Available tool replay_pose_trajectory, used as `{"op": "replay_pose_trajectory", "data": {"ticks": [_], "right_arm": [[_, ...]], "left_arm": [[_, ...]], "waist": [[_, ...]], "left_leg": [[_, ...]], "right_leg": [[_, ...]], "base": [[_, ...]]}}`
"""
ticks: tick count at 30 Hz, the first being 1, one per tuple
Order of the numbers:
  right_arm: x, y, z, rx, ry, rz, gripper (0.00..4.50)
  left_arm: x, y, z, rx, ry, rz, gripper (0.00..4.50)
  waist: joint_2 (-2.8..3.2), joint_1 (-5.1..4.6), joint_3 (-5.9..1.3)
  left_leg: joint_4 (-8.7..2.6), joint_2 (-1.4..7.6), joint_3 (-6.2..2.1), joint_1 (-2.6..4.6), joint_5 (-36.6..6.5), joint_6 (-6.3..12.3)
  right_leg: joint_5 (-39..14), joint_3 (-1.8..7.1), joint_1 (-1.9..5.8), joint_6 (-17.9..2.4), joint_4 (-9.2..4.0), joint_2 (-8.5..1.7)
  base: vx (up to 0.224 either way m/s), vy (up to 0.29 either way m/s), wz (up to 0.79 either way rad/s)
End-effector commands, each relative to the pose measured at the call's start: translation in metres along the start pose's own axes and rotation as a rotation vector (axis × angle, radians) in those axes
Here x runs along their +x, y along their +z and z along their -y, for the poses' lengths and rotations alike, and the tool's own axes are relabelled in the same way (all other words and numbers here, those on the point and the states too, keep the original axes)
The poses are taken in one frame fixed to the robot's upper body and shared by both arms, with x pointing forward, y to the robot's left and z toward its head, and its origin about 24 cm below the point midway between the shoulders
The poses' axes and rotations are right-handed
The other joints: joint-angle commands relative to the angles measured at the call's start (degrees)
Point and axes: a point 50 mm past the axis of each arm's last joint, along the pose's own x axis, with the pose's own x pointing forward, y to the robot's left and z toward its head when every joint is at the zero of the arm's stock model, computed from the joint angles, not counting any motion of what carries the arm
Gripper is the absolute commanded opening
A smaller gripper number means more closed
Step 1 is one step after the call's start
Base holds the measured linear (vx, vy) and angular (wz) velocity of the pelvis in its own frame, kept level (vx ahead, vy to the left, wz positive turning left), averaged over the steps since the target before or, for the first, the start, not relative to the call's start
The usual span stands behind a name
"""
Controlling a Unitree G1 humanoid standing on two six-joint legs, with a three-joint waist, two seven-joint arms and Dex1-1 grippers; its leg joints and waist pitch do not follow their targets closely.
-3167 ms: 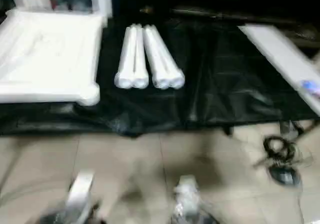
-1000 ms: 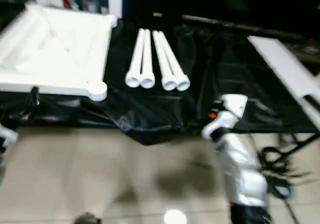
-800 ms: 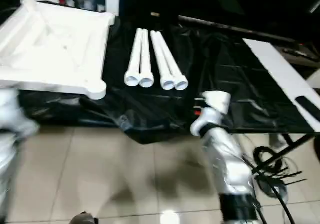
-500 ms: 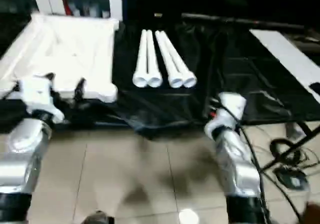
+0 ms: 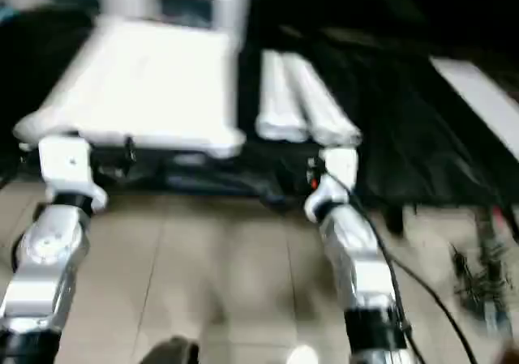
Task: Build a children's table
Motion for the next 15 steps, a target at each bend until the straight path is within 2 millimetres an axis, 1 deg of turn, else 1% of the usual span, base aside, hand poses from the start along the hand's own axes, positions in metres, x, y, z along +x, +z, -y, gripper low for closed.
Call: {"op": "replay_pose_trajectory", "data": {"ticks": [1, 2, 3, 4, 5, 6, 7, 8, 9, 10, 11, 12, 13, 14, 15], "right_arm": [[-0.010, -0.015, 0.016, 0.011, -0.065, -0.064, 4.50], [-0.010, -0.015, 0.016, -0.001, -0.057, -0.064, 4.50], [-0.010, -0.014, 0.014, -0.012, -0.050, -0.057, 4.50], [-0.010, -0.013, 0.014, -0.017, -0.046, -0.053, 4.50], [-0.010, -0.012, 0.014, -0.018, -0.045, -0.048, 4.50], [-0.010, -0.012, 0.014, -0.012, -0.050, -0.046, 4.50], [-0.010, -0.012, 0.014, -0.011, -0.051, -0.045, 4.50], [-0.011, -0.012, 0.015, -0.009, -0.061, -0.041, 4.50], [-0.012, -0.013, 0.017, -0.002, -0.080, -0.036, 4.50], [-0.013, -0.013, 0.018, 0.004, -0.091, -0.033, 4.50], [-0.013, -0.013, 0.018, 0.010, -0.096, -0.032, 4.50], [-0.014, -0.012, 0.019, 0.015, -0.106, -0.030, 4.50], [-0.014, -0.012, 0.019, 0.015, -0.106, -0.030, 4.50], [-0.017, -0.011, 0.020, 0.016, -0.117, -0.015, 4.50], [-0.017, -0.011, 0.020, 0.014, -0.117, -0.015, 4.50]], "left_arm": [[0.007, 0.002, 0.011, -0.003, -0.038, -0.003, 4.50], [0.007, 0.002, 0.010, -0.004, -0.048, 0.000, 4.50], [0.008, 0.002, 0.010, 0.006, -0.059, 0.007, 4.50], [0.009, 0.003, 0.010, 0.014, -0.065, 0.014, 4.50], [0.010, 0.003, 0.011, 0.025, -0.072, 0.017, 4.50], [0.011, 0.003, 0.012, 0.034, -0.085, 0.019, 4.50], [0.011, 0.003, 0.012, 0.033, -0.087, 0.019, 4.50], [0.013, 0.003, 0.015, 0.026, -0.112, 0.021, 4.50], [0.014, 0.004, 0.019, 0.013, -0.148, 0.024, 4.50], [0.015, 0.004, 0.021, 0.009, -0.160, 0.025, 4.50], [0.016, 0.004, 0.022, 0.010, -0.164, 0.027, 4.50], [0.017, 0.004, 0.024, 0.007, -0.185, 0.025, 4.50], [0.017, 0.004, 0.024, 0.007, -0.185, 0.025, 4.50], [0.018, 0.004, 0.027, 0.005, -0.203, 0.024, 4.50], [0.018, 0.004, 0.027, 0.005, -0.204, 0.024, 4.50]], "waist": [[1.13, -1.05, -1.64], [1.73, 1.04, -0.44], [3.56, 0.89, -1.77], [6.00, 0.19, -1.50], [5.45, -0.78, -2.15], [5.26, -1.49, -2.42], [3.89, -2.32, -1.92], [3.70, -2.15, -1.69], [3.44, -1.25, -1.70], [2.87, -0.60, -1.86], [3.18, -0.28, -1.68], [3.70, -0.27, -1.57], [3.64, -0.54, -1.18], [5.21, -0.78, -0.86], [4.80, -1.43, -0.87]], "left_leg": [[9.84, 7.27, -0.65, 2.30, -15.10, 3.59], [9.24, 7.65, -1.01, 0.52, -12.11, 5.12], [5.25, 15.60, -3.51, 9.03, -12.44, 3.70], [-0.54, 18.88, -5.79, 10.82, -22.58, 1.52], [-3.05, 19.19, -5.93, 10.21, -26.73, 2.33], [-3.65, 16.70, -3.87, 10.38, -29.86, 6.64], [-3.39, 15.51, -2.03, 9.55, -30.93, 7.70], [-2.92, 14.64, -0.99, 8.24, -28.61, 7.12], [-1.97, 13.52, 1.22, 7.39, -21.72, 6.17], [-1.35, 13.46, 2.74, 7.94, -17.53, 6.46], [-1.44, 13.56, 3.22, 8.37, -17.19, 6.63], [-1.91, 13.55, 4.34, 8.79, -18.26, 6.79], [-2.56, 13.52, 5.20, 9.04, -19.91, 7.34], [-2.99, 13.84, 5.53, 10.73, -25.84, 6.77], [-3.16, 13.89, 5.62, 11.08, -27.58, 6.65]], "right_leg": [[-0.12, 8.56, 2.56, -22.55, -10.62, -14.96], [6.09, 7.82, 5.25, -21.49, -9.24, -12.60], [5.35, 5.23, 2.28, -10.95, -6.81, -10.70], [2.33, 3.50, 0.54, -7.40, -2.08, -6.51], [4.46, 3.24, -0.53, -5.13, 0.64, -4.54], [5.43, 3.30, -1.54, -1.52, 0.27, -4.09], [4.75, 5.16, -0.88, -1.60, -3.15, -7.53], [3.53, 6.17, 0.14, -2.15, -4.89, -9.38], [-3.33, 7.07, 1.63, -1.18, -7.29, -11.09], [-14.73, 6.91, 2.25, 0.95, -9.16, -11.38], [-20.30, 6.72, 2.32, 1.52, -9.98, -11.34], [-27.74, 5.71, 3.12, 2.09, -11.30, -10.27], [-30.96, 4.66, 3.69, 2.48, -12.61, -9.24], [-32.99, 2.78, 3.82, 2.81, -13.19, -8.10], [-32.11, 2.25, 4.50, 3.26, -13.39, -7.69]], "base": [[0.013, -0.160, 0.09], [-0.003, -0.058, 0.04], [-0.003, -0.058, 0.04], [-0.152, -0.008, 0.09], [-0.164, -0.005, 0.05], [-0.164, -0.005, 0.05], [-0.129, -0.015, 0.02], [-0.096, -0.025, -0.11], [-0.096, -0.025, -0.11], [-0.090, -0.030, -0.14], [-0.066, -0.019, -0.13], [-0.066, -0.019, -0.13], [0.000, 0.000, 0.00], [0.029, 0.042, -0.18], [0.029, 0.042, -0.18]]}}
